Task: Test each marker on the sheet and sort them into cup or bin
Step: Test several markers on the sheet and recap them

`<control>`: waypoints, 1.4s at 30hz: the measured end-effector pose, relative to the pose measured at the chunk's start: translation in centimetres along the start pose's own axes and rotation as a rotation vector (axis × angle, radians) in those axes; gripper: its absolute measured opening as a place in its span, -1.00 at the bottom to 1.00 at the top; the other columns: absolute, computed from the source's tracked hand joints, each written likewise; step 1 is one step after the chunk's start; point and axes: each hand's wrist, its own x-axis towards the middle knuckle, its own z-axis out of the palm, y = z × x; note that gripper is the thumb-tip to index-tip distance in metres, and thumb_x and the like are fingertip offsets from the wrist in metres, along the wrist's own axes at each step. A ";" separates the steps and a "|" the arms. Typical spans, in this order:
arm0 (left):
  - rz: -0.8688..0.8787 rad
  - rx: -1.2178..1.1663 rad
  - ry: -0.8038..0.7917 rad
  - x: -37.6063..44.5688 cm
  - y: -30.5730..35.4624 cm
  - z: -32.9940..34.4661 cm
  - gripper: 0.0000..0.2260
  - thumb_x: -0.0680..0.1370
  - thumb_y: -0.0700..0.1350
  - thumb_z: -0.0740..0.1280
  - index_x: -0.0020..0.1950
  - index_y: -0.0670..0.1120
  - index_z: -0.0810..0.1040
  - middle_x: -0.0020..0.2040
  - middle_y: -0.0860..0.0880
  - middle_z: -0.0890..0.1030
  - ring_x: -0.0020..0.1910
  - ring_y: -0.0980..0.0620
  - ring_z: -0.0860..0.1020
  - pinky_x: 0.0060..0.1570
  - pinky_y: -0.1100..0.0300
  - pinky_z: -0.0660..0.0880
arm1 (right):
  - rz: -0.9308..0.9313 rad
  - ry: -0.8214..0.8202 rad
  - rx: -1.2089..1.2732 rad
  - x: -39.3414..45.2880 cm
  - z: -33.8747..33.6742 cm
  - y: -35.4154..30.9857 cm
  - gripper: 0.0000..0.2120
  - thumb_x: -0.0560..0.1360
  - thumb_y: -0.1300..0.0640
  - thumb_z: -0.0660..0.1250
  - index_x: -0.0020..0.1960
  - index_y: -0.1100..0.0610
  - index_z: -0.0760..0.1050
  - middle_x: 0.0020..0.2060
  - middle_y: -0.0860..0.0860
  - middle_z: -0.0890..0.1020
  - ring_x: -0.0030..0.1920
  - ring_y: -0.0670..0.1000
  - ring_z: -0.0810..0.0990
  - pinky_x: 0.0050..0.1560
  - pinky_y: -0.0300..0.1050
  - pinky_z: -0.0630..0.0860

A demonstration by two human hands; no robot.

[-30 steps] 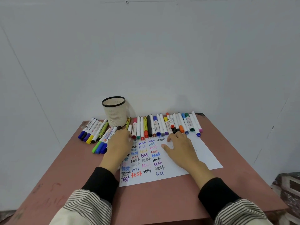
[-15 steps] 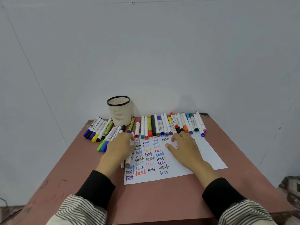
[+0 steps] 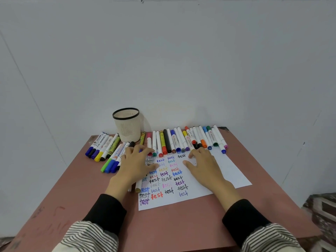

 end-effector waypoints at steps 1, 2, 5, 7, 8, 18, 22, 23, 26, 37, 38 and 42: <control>-0.002 -0.002 -0.011 0.2 -0.1 -0.1 -0.47 0.51 0.24 0.32 0.45 0.20 0.29 0.48 0.05 0.20 0.45 -0.13 0.08 0.41 -0.11 0.12 | -0.001 -0.003 0.011 0.1 0.0 0.0 -0.70 0.57 -0.10 0.27 0.20 0.06 0.46 0.17 -0.03 0.45 0.19 -0.02 0.39 0.17 -0.15 0.32; -0.004 -0.008 -0.030 0.4 0.0 -0.1 -0.47 0.51 0.23 0.33 0.45 0.22 0.28 0.49 0.05 0.18 0.47 -0.14 0.05 0.42 -0.14 0.08 | 0.000 -0.008 0.023 0.1 -0.1 0.2 -0.70 0.57 -0.10 0.28 0.19 0.06 0.47 0.17 -0.03 0.45 0.19 -0.02 0.39 0.17 -0.15 0.33; 0.021 -0.013 -0.118 1.1 -0.2 -0.6 -0.45 0.51 0.21 0.34 0.46 0.30 0.22 0.54 0.04 0.09 0.50 -0.15 -0.05 0.42 -0.20 0.00 | -0.006 -0.018 0.046 0.3 -0.2 0.4 -0.70 0.55 -0.10 0.30 0.18 0.06 0.48 0.15 -0.04 0.46 0.19 -0.03 0.40 0.16 -0.16 0.35; 0.063 0.031 -0.188 1.6 -0.3 -0.9 -0.45 0.53 0.20 0.33 0.47 0.37 0.18 0.58 0.05 -0.02 0.52 -0.17 -0.15 0.43 -0.26 -0.08 | -0.012 -0.022 0.051 0.4 -0.2 0.5 -0.70 0.55 -0.10 0.31 0.17 0.06 0.48 0.14 -0.04 0.46 0.18 -0.03 0.39 0.17 -0.16 0.35; 0.077 0.049 -0.213 1.8 -0.3 -0.9 -0.46 0.53 0.19 0.32 0.46 0.39 0.18 0.58 0.06 -0.06 0.53 -0.17 -0.18 0.43 -0.29 -0.12 | -0.015 -0.025 0.055 0.5 -0.2 0.6 -0.70 0.54 -0.10 0.32 0.16 0.06 0.48 0.14 -0.05 0.45 0.18 -0.04 0.39 0.17 -0.16 0.36; 0.105 -0.023 -0.203 3.1 -0.9 -0.8 -0.55 0.44 0.19 0.43 0.29 0.30 0.39 0.56 0.13 0.11 0.53 -0.11 -0.08 0.42 -0.33 -0.11 | -0.098 -0.077 0.090 1.7 -0.5 1.3 -0.72 0.53 -0.10 0.34 0.12 0.06 0.50 0.08 -0.06 0.46 0.14 -0.05 0.42 0.19 -0.15 0.39; 0.104 -0.064 -0.204 3.5 -1.0 -0.7 -0.59 0.42 0.17 0.47 0.20 0.31 0.40 0.54 0.14 0.16 0.53 -0.08 -0.06 0.42 -0.29 -0.07 | -0.120 -0.067 0.079 2.1 -0.4 1.4 -0.67 0.52 -0.09 0.35 0.19 0.05 0.43 0.12 -0.06 0.43 0.16 -0.05 0.39 0.23 -0.10 0.40; 0.104 -0.065 -0.210 3.6 -1.0 -0.7 -0.60 0.42 0.16 0.47 0.17 0.31 0.39 0.54 0.13 0.16 0.53 -0.08 -0.06 0.42 -0.29 -0.07 | -0.131 -0.063 0.065 2.1 -0.4 1.4 -0.63 0.52 -0.09 0.34 0.25 0.05 0.40 0.16 -0.05 0.41 0.20 -0.04 0.35 0.26 -0.09 0.38; 0.111 -0.088 -0.224 3.9 -1.0 -0.7 -0.60 0.41 0.13 0.49 0.15 0.28 0.40 0.53 0.13 0.17 0.53 -0.05 -0.07 0.42 -0.25 -0.08 | -0.143 -0.068 0.028 2.1 -0.3 1.4 -0.48 0.55 -0.09 0.30 0.44 0.04 0.28 0.32 -0.05 0.32 0.31 -0.01 0.22 0.36 -0.08 0.27; 0.147 -0.242 -0.248 3.3 -1.7 -0.7 -0.56 0.42 0.12 0.49 0.24 0.24 0.42 0.51 0.12 0.18 0.52 0.04 -0.06 0.42 -0.19 -0.09 | -0.130 -0.066 0.003 2.0 -0.1 1.5 -0.52 0.56 -0.09 0.29 0.43 0.02 0.33 0.33 -0.04 0.31 0.32 -0.02 0.22 0.36 -0.10 0.25; 0.142 -0.250 -0.228 3.3 -1.7 -0.6 -0.59 0.43 0.13 0.47 0.22 0.25 0.42 0.50 0.12 0.21 0.52 0.04 -0.04 0.42 -0.18 -0.07 | -0.133 -0.059 0.002 2.0 -0.3 1.5 -0.52 0.56 -0.08 0.28 0.43 0.03 0.33 0.33 -0.04 0.32 0.32 -0.02 0.22 0.35 -0.10 0.26; 0.100 -0.270 -0.013 3.5 -1.3 0.4 -0.76 0.54 0.21 0.27 0.18 0.24 0.42 0.38 0.10 0.37 0.46 0.02 0.13 0.40 -0.15 0.02 | -0.079 0.143 0.059 2.6 -1.3 2.4 -0.68 0.60 0.03 0.25 0.32 0.10 0.44 0.21 0.01 0.45 0.25 0.00 0.33 0.28 -0.04 0.37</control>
